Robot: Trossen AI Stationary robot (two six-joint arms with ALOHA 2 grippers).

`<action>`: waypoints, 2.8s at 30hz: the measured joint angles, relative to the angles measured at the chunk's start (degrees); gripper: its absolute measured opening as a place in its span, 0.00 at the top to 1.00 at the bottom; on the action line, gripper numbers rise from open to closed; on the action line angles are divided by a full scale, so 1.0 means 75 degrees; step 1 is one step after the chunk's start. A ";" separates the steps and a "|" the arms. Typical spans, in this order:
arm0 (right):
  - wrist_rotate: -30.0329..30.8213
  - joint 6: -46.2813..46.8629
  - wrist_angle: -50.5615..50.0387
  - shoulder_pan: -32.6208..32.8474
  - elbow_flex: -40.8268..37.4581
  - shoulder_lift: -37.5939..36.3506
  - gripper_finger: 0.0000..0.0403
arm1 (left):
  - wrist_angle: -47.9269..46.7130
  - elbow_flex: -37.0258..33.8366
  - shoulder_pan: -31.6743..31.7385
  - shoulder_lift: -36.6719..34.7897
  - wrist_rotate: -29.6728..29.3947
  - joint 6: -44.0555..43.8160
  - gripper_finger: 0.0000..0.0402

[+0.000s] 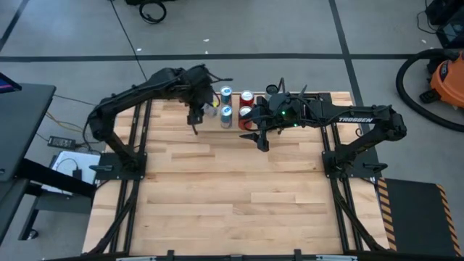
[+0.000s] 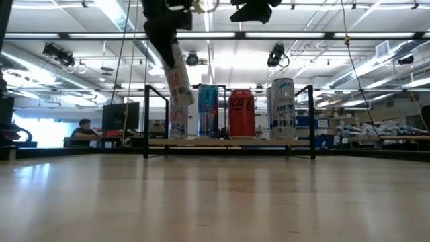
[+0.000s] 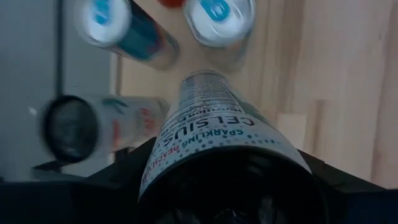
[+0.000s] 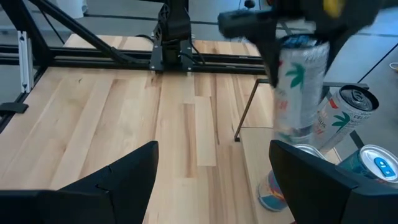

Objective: Place canned beverage on shelf
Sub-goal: Align the white-pink soda with the white-pink soda can on the shelf

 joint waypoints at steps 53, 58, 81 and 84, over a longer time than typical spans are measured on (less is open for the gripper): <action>-0.0204 0.0170 -0.0431 0.0000 0.0000 0.0000 0.22 | -0.0364 0.0169 0.0974 0.1797 0.0741 0.0567 0.33; -0.0204 0.0170 -0.0431 0.0000 0.0000 0.0000 0.22 | -0.0355 0.0166 0.0968 0.1803 0.0572 0.0594 0.27; -0.0216 0.0170 -0.0423 0.0000 0.0000 0.0000 0.22 | -0.0239 0.0154 0.0818 0.1137 0.0327 0.0388 0.22; -0.0216 0.0170 -0.0333 0.0000 0.0000 0.0000 0.22 | -0.0221 0.0157 0.0766 0.0907 0.0361 0.0388 0.22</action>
